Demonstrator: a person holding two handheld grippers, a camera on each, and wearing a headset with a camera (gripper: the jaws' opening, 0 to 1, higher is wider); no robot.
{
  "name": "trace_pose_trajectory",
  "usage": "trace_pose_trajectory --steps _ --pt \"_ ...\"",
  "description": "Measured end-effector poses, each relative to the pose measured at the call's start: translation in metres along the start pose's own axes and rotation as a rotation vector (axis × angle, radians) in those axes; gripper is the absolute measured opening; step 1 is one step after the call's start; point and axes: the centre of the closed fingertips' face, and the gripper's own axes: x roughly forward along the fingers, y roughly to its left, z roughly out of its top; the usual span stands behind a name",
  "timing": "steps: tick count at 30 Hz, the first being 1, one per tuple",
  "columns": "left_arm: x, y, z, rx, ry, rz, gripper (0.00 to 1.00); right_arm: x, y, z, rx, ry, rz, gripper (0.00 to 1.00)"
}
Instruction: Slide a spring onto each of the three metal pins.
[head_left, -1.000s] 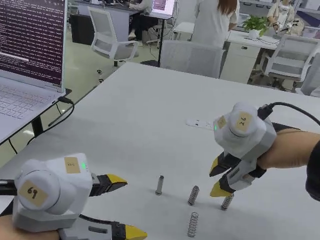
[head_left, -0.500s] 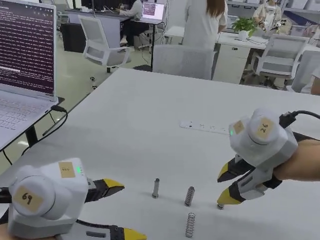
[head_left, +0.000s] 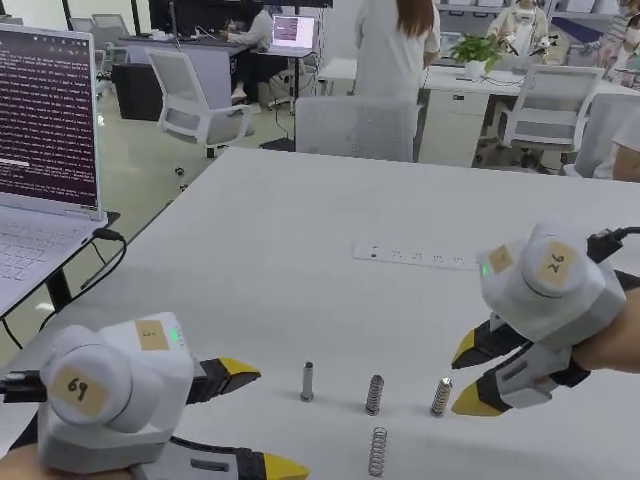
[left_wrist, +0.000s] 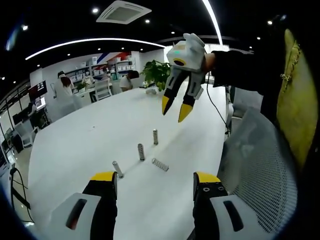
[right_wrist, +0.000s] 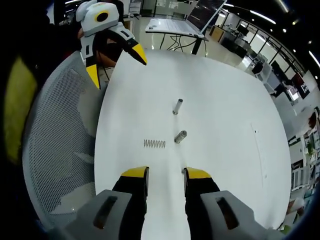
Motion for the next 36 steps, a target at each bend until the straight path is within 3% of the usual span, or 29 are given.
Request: trace_pose_trajectory --steps 11,20,28,31,36 --pt "0.017 -0.014 0.014 -0.012 0.021 -0.036 0.55 -0.003 0.003 0.002 0.008 -0.036 -0.008 0.26" --pt "0.041 -0.022 0.010 -0.037 0.067 -0.078 0.55 -0.005 0.005 -0.003 0.028 -0.052 -0.012 0.26" --pt "0.067 -0.026 0.005 -0.105 0.100 -0.102 0.53 -0.006 0.007 -0.006 0.034 -0.063 -0.011 0.26" --pt "0.078 -0.026 -0.001 -0.165 0.107 -0.124 0.53 -0.006 0.006 -0.006 0.037 -0.070 -0.013 0.26" --pt "0.091 -0.025 -0.006 -0.177 0.124 -0.128 0.53 -0.004 0.005 -0.007 0.037 -0.072 -0.012 0.26"
